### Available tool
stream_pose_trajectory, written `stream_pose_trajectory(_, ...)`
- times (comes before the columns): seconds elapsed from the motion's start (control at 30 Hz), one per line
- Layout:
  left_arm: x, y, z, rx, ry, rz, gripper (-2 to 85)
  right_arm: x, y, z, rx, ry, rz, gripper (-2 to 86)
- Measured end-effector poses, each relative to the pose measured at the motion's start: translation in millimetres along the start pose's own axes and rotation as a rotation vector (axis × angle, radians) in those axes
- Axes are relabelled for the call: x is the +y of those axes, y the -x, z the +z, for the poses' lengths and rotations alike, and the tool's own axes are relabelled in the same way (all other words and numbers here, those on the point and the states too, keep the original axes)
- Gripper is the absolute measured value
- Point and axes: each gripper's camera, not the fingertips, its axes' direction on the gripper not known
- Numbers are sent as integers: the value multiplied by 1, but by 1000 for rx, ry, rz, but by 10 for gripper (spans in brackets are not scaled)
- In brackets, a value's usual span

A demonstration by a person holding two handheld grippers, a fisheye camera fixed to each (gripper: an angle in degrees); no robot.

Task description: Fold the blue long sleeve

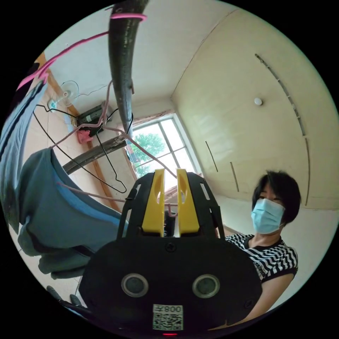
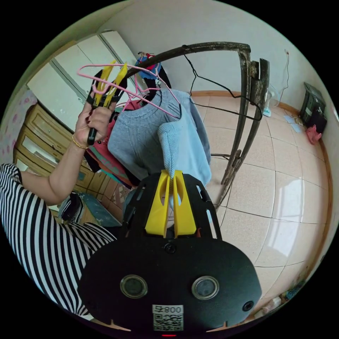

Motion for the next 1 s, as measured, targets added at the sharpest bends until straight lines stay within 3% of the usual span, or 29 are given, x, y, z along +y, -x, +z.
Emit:
stream_pose_trajectory(0.33,13,17,-84,-94,-98,-46,54,-48,-22,50,-24,70,5,10)
stream_pose_trajectory(0.77,100,109,-206,-292,-270,-245,46,-34,-38,32,-68,88,11,9)
stream_pose_trajectory(1.0,134,215,-170,-478,8,-410,78,-9,-30,-9,-48,57,-8,8)
